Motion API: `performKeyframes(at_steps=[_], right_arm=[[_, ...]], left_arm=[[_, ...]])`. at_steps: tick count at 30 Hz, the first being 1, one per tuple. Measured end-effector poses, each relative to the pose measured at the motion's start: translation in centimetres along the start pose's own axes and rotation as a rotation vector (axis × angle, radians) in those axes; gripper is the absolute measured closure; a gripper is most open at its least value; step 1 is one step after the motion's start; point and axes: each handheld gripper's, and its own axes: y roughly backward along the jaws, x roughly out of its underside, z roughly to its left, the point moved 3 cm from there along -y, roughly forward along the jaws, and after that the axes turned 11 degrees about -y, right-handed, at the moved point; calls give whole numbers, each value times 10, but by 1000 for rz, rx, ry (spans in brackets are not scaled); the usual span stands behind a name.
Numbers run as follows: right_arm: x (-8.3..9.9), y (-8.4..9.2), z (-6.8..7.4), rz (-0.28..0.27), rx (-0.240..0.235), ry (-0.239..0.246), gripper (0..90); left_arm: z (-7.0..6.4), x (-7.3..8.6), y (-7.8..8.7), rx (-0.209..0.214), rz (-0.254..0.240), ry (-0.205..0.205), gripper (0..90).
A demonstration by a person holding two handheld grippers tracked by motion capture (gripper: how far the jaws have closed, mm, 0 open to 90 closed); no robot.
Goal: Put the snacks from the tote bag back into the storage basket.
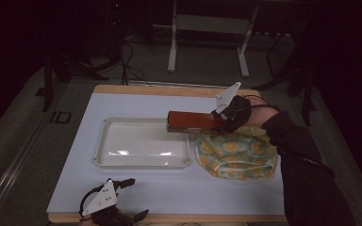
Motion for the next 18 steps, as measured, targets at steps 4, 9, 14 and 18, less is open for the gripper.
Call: performKeyframes(at_steps=[4,9,14,18], right_arm=[[-9,-8,3,6,-10,15,431],[-20,-16,6,-1,-28,32,431],[-31,-24,11,-12,-32,45,431],[-39,-29,15,-35,-53,46,431]], left_arm=[[0,0,1,-5,-1,0,0],[0,0,1,-5,0,-3,0],[0,0,0,-2,7,-14,0],[-1,0,0,-3,6,-15,0]])
